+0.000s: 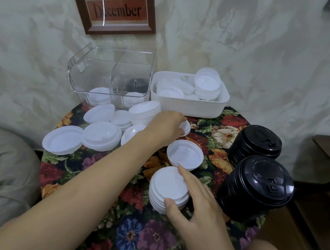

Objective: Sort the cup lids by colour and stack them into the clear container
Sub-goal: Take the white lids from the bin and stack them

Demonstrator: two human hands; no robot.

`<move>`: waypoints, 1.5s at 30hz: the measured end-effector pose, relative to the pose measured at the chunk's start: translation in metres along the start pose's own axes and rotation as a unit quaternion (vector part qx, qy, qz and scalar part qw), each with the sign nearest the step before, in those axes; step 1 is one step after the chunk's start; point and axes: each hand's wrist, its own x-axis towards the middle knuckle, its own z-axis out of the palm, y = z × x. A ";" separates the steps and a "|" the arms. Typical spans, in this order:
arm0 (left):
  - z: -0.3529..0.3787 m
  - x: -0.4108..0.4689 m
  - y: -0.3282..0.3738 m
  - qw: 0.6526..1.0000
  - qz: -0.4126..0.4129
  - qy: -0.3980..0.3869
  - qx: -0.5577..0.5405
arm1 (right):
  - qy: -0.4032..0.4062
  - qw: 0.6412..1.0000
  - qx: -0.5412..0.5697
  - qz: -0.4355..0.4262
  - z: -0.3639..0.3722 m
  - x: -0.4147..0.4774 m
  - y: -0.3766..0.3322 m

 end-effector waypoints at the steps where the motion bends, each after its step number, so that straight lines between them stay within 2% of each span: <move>1: 0.001 0.002 0.000 1.000 -0.007 -0.004 0.010 | -0.001 1.000 0.000 0.000 0.000 0.000 0.000; 9: 0.007 0.005 0.010 1.000 0.020 0.005 -0.008 | 0.007 1.000 0.005 -0.004 0.001 -0.001 0.002; 14: 0.007 0.005 0.009 1.000 0.003 0.008 -0.019 | 0.010 1.000 0.005 -0.001 0.001 -0.001 0.004; 19: -0.014 -0.011 0.020 0.993 0.024 0.048 -0.107 | 0.003 1.000 0.009 0.011 0.001 0.000 0.004; 23: -0.037 -0.055 0.016 0.971 0.038 0.075 -0.225 | -0.008 0.999 0.025 0.018 0.000 0.000 0.003; 32: -0.006 -0.177 -0.014 0.946 0.003 0.029 -0.322 | 0.029 0.998 0.045 0.028 -0.002 -0.001 -0.001; 41: -0.001 -0.186 -0.014 0.929 0.026 -0.057 -0.365 | 0.023 0.998 0.058 0.026 -0.001 -0.003 0.003; 45: 0.002 -0.188 -0.017 0.917 0.022 -0.066 -0.392 | 0.004 0.998 0.054 0.028 -0.001 -0.001 0.007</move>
